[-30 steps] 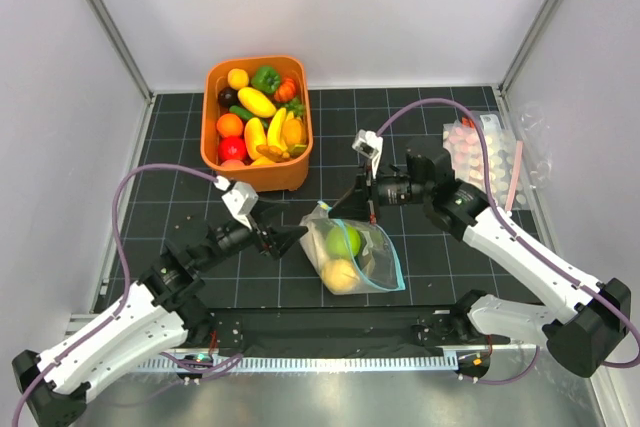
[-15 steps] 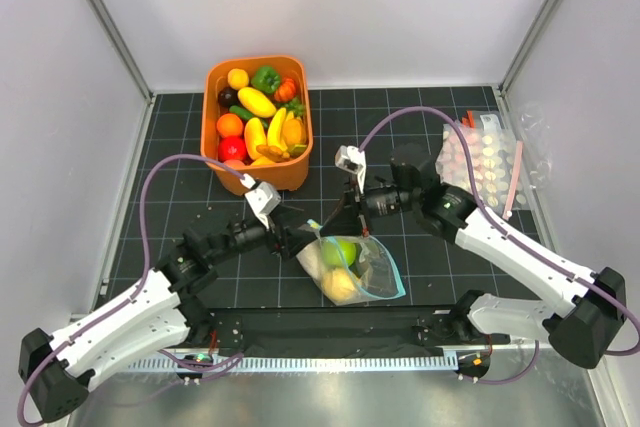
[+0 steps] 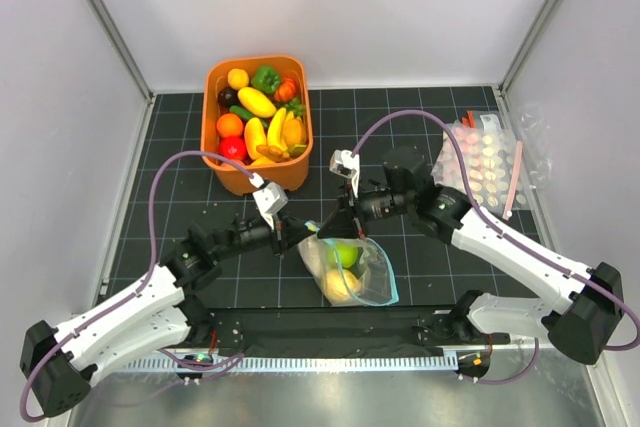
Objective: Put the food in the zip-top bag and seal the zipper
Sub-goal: Adjust the zipper food storage bag at the center of the board.
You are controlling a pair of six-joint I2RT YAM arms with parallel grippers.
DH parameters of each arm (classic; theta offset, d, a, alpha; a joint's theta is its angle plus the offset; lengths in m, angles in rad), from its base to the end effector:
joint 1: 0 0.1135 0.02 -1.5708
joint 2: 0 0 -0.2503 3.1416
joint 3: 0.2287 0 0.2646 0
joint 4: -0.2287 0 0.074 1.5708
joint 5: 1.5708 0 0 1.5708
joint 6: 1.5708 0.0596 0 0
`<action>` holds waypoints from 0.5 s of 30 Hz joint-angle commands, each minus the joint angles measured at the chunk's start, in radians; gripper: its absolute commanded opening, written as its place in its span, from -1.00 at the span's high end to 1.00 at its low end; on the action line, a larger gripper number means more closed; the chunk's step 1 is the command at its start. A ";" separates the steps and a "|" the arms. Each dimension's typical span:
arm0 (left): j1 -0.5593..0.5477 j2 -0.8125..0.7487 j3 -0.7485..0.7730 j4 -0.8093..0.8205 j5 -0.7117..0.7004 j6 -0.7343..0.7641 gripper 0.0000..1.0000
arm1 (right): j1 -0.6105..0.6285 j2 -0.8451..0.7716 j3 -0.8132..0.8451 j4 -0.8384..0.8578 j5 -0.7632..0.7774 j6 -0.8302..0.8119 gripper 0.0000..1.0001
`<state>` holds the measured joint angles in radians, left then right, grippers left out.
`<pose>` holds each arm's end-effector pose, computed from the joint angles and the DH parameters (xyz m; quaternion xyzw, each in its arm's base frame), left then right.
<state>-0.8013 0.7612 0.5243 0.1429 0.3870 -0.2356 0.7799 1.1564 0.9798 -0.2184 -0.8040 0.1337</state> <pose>0.1453 -0.1823 0.2719 0.3268 0.6608 -0.4508 0.5033 0.1760 0.2344 0.3120 -0.4489 0.6573 0.5173 0.3145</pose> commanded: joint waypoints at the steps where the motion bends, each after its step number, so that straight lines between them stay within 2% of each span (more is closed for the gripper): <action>1: 0.002 -0.026 0.028 0.053 0.024 -0.011 1.00 | 0.009 -0.027 0.033 0.013 0.040 -0.017 0.77; 2: 0.002 -0.033 0.023 0.053 0.015 -0.016 0.99 | 0.009 -0.034 0.030 0.016 0.057 -0.017 0.39; 5: 0.004 -0.049 0.023 0.038 -0.039 -0.031 1.00 | 0.010 -0.067 0.002 0.042 0.109 -0.014 -0.24; 9: 0.002 -0.040 0.036 0.009 -0.066 -0.039 0.99 | 0.015 -0.112 -0.020 0.071 0.181 -0.013 -0.32; 15: 0.002 -0.011 0.054 -0.008 -0.045 -0.047 0.99 | 0.042 -0.121 -0.013 0.088 0.282 -0.026 -0.32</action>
<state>-0.8009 0.7425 0.5323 0.1291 0.3401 -0.2668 0.8047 1.0496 0.9646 -0.1799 -0.5976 0.1265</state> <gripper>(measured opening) 0.009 0.661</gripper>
